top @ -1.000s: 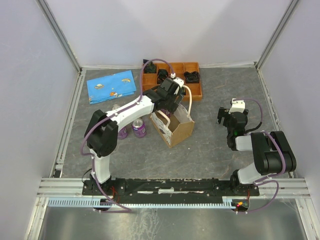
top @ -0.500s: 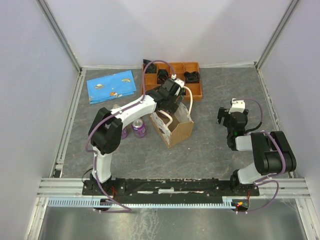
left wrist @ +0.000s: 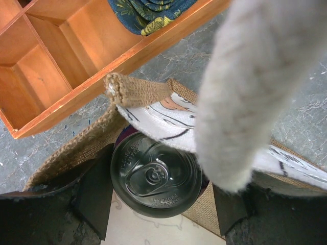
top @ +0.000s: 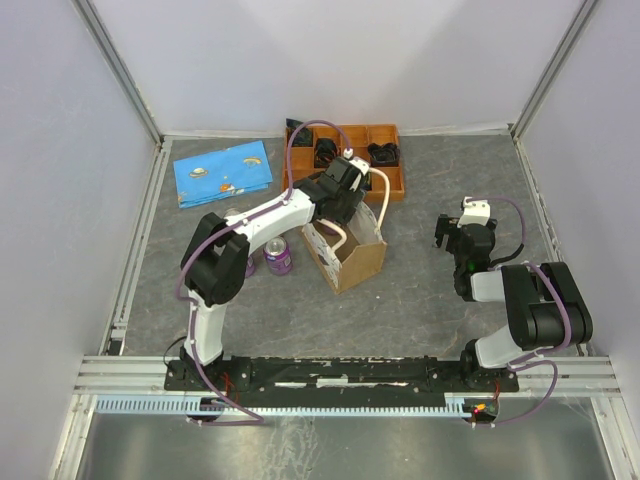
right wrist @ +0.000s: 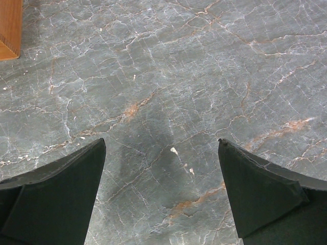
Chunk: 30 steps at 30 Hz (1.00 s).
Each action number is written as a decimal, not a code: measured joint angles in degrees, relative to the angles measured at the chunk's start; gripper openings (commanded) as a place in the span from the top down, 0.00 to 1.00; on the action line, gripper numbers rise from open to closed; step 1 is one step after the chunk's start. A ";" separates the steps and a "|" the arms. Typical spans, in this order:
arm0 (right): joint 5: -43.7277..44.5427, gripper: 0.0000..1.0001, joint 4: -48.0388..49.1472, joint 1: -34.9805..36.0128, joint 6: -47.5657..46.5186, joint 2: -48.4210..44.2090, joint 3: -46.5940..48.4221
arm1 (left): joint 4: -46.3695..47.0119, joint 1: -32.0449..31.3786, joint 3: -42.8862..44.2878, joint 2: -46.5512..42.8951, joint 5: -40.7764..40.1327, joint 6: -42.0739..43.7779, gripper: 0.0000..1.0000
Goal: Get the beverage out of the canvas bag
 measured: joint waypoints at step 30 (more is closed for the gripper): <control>0.00 0.01 0.00 0.00 0.00 0.00 0.00 | -11.45 -2.99 11.21 -5.22 3.85 0.52 0.97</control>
